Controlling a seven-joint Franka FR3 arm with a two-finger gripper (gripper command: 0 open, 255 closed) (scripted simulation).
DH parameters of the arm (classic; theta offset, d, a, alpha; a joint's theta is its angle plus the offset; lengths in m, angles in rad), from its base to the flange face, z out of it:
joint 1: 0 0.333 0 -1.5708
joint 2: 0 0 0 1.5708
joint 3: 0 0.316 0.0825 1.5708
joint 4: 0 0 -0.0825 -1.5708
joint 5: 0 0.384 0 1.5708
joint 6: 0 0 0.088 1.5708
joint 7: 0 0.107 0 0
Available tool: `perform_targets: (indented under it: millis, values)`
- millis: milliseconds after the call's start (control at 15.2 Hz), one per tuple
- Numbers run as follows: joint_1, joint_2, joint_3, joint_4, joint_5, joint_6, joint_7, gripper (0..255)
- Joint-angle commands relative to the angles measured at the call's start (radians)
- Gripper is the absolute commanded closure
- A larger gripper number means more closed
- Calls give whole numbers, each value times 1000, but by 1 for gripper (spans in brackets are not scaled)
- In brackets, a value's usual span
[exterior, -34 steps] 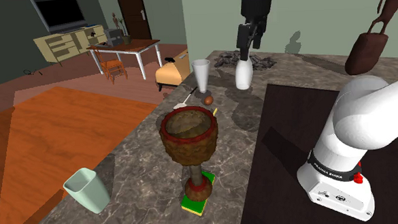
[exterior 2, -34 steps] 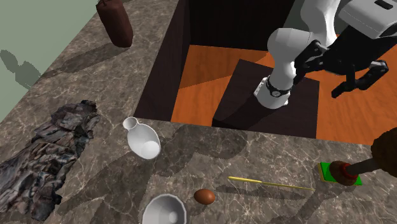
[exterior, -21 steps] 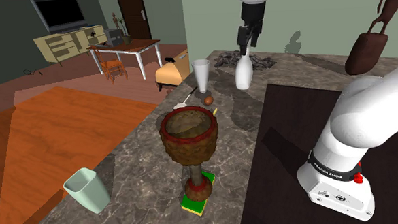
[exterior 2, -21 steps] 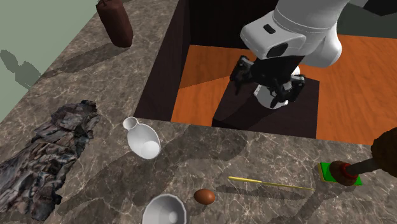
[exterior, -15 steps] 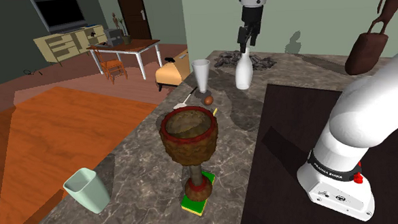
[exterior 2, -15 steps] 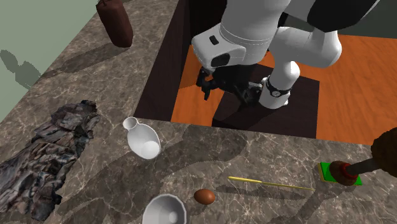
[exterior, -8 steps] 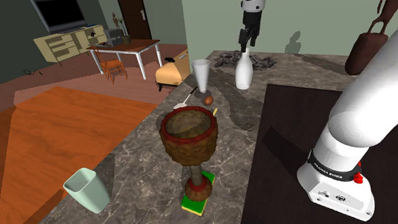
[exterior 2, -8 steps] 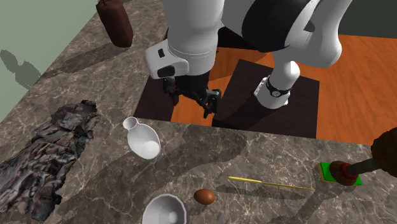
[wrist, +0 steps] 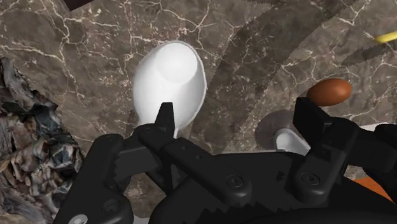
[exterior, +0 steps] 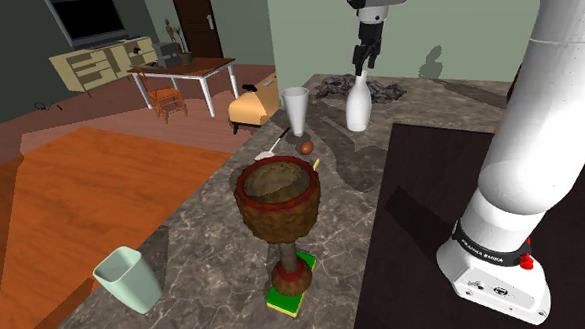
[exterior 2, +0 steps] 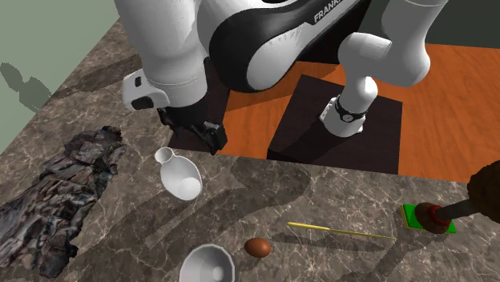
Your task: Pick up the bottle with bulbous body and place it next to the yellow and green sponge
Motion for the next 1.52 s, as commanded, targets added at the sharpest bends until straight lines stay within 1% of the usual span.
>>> perform_targets:
  millis: [0, 264, 330, 792, 1320, 1386, 1452]
  values:
    - [-31, 83, -12, 82, 51, -14, -50, 0]
    - [-112, 255, -13, 268, 147, -58, -125, 0]
    - [-116, 261, -12, 275, 149, -60, -127, 0]
    - [-117, 291, -1, 214, 168, 27, -140, 0]
    - [-117, 291, -1, 214, 168, 27, -140, 0]
    - [-117, 291, -1, 214, 168, 27, -140, 255]
    - [-117, 291, -1, 214, 168, 27, -140, 255]
